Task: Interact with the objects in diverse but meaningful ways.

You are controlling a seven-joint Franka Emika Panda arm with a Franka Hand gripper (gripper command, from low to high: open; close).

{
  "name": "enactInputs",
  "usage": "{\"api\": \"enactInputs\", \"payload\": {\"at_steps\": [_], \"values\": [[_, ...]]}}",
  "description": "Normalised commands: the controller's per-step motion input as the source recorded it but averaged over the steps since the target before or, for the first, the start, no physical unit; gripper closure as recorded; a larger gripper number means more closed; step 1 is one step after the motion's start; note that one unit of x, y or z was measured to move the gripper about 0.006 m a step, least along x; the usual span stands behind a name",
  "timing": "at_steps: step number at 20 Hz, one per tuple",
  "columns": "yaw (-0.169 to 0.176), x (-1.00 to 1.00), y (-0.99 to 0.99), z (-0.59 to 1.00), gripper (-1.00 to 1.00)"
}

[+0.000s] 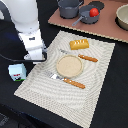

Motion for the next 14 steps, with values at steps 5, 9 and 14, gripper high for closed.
{"api": "enactInputs", "payload": {"at_steps": [5,9,14], "values": [[0.132,-0.54,0.17,0.24,1.0],[0.1,-0.47,0.42,0.94,1.0],[0.048,-0.13,0.23,0.91,1.0]]}}
